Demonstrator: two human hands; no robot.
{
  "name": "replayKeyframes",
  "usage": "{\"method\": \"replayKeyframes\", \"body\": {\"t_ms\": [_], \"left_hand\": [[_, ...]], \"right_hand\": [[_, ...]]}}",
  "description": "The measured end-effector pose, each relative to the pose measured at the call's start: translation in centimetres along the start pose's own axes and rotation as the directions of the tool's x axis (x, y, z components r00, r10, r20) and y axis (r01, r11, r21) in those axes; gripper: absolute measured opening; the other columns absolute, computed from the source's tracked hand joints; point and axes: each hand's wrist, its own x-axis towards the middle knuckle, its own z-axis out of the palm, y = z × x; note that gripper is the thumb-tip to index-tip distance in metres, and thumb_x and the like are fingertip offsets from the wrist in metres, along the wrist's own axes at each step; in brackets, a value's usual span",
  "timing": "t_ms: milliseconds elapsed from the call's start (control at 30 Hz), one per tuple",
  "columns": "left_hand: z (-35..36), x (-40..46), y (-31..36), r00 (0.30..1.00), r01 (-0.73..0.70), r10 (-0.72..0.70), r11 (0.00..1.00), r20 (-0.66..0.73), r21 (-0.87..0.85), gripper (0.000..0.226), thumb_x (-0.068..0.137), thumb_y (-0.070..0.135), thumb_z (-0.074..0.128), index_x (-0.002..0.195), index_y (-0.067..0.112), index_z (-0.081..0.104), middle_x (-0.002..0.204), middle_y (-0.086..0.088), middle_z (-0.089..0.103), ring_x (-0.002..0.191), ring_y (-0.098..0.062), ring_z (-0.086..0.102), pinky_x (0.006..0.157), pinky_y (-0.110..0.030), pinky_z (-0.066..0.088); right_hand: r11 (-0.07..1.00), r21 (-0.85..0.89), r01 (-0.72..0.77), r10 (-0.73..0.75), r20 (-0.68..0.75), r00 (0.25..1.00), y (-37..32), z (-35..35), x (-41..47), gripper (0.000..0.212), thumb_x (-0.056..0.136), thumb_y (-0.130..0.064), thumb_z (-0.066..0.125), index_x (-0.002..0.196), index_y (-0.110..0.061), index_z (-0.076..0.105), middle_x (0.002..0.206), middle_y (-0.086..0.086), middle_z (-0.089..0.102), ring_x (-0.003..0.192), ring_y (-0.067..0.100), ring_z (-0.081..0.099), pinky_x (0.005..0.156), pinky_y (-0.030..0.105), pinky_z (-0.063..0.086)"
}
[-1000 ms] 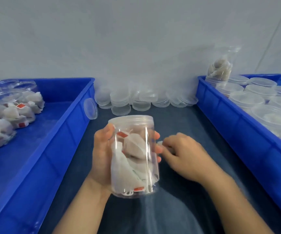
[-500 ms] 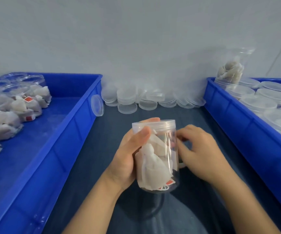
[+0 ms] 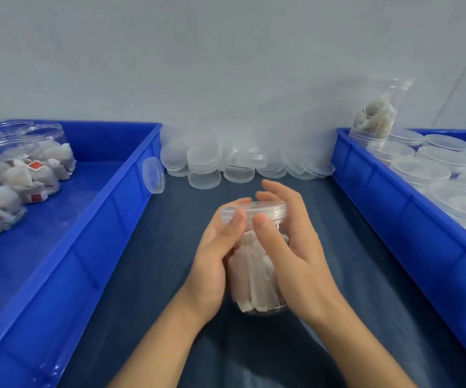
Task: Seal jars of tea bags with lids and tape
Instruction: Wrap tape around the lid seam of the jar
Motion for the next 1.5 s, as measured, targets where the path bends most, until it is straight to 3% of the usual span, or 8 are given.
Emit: {"method": "replayKeyframes", "body": {"t_ms": [200, 433, 633, 733, 1000, 1100, 1233, 1500], "left_hand": [[-0.4, 0.2, -0.3, 1.000, 0.020, -0.020, 1.000, -0.012, -0.024, 0.062, 0.093, 0.046, 0.068, 0.138, 0.004, 0.059, 0.120, -0.018, 0.073, 0.109, -0.029, 0.071, 0.091, -0.037, 0.061], [-0.8, 0.3, -0.4, 0.999, 0.036, -0.038, 0.998, -0.037, -0.043, 0.076, 0.084, 0.053, 0.069, 0.141, 0.004, 0.057, 0.126, -0.022, 0.071, 0.113, -0.034, 0.069, 0.102, -0.050, 0.054], [-0.7, 0.2, -0.4, 0.997, 0.033, -0.036, 0.999, -0.061, -0.043, 0.078, 0.084, 0.055, 0.068, 0.141, 0.003, 0.058, 0.136, -0.032, 0.064, 0.116, -0.040, 0.067, 0.107, -0.058, 0.048], [-0.7, 0.2, -0.5, 0.998, 0.033, -0.035, 0.999, -0.057, -0.032, 0.071, 0.095, 0.052, 0.062, 0.143, 0.000, 0.056, 0.139, -0.036, 0.060, 0.118, -0.042, 0.065, 0.107, -0.057, 0.048], [-0.7, 0.4, -0.7, 0.993, 0.060, -0.070, 0.993, -0.096, -0.099, 0.069, 0.096, 0.058, 0.047, 0.134, 0.003, 0.065, 0.123, -0.026, 0.073, 0.109, -0.035, 0.073, 0.093, -0.042, 0.061], [-0.8, 0.4, -0.7, 0.990, 0.068, -0.079, 0.993, -0.116, -0.100, 0.073, 0.095, 0.060, 0.048, 0.138, 0.003, 0.062, 0.127, -0.029, 0.071, 0.111, -0.038, 0.071, 0.096, -0.046, 0.060], [-0.8, 0.4, -0.7, 0.984, 0.092, -0.108, 0.989, -0.142, -0.118, 0.078, 0.093, 0.062, 0.049, 0.142, 0.002, 0.060, 0.135, -0.034, 0.065, 0.120, -0.045, 0.066, 0.111, -0.060, 0.046], [-0.8, 0.4, -0.8, 0.989, 0.093, -0.106, 0.989, -0.107, -0.119, 0.075, 0.095, 0.062, 0.047, 0.139, 0.003, 0.064, 0.133, -0.032, 0.067, 0.117, -0.042, 0.068, 0.103, -0.053, 0.053]], "right_hand": [[0.999, 0.036, -0.015, 0.014, 0.036, 0.999, 0.8, -0.2, 0.0, 0.047, 0.097, -0.059, 0.047, 0.143, -0.048, 0.047, 0.144, -0.018, 0.056, 0.133, 0.019, 0.058, 0.111, 0.053, 0.047], [0.997, 0.072, 0.015, -0.018, 0.045, 0.999, 1.3, -0.3, 0.1, 0.039, 0.109, -0.041, 0.038, 0.146, -0.042, 0.050, 0.140, -0.012, 0.058, 0.127, 0.024, 0.062, 0.108, 0.055, 0.050], [0.999, 0.029, 0.045, -0.046, 0.023, 0.999, 1.2, -0.2, 0.1, 0.045, 0.108, -0.053, 0.033, 0.150, -0.048, 0.045, 0.147, -0.012, 0.056, 0.135, 0.021, 0.058, 0.112, 0.050, 0.047], [0.999, 0.007, 0.049, -0.049, 0.041, 0.998, 1.3, 0.1, 0.0, 0.051, 0.102, -0.059, 0.039, 0.152, -0.049, 0.041, 0.147, -0.017, 0.052, 0.134, 0.021, 0.058, 0.111, 0.050, 0.048], [0.995, 0.080, 0.057, -0.058, 0.013, 0.998, 1.8, 0.1, 0.2, 0.046, 0.107, -0.033, 0.035, 0.148, -0.048, 0.051, 0.146, -0.010, 0.056, 0.136, 0.026, 0.056, 0.112, 0.057, 0.045], [0.992, 0.108, 0.058, -0.058, -0.006, 0.998, 2.0, 0.0, 0.3, 0.049, 0.106, -0.026, 0.035, 0.147, -0.045, 0.055, 0.145, -0.006, 0.059, 0.135, 0.028, 0.058, 0.111, 0.059, 0.046], [0.985, 0.164, 0.048, -0.047, -0.011, 0.999, 1.8, 0.0, 0.4, 0.055, 0.102, -0.018, 0.035, 0.143, -0.045, 0.060, 0.142, -0.005, 0.063, 0.136, 0.028, 0.057, 0.112, 0.060, 0.045], [0.977, 0.210, 0.027, -0.013, -0.067, 0.998, 1.4, 0.4, 0.3, 0.054, 0.092, -0.016, 0.039, 0.131, -0.036, 0.070, 0.134, 0.001, 0.066, 0.128, 0.029, 0.062, 0.110, 0.060, 0.047]]}}
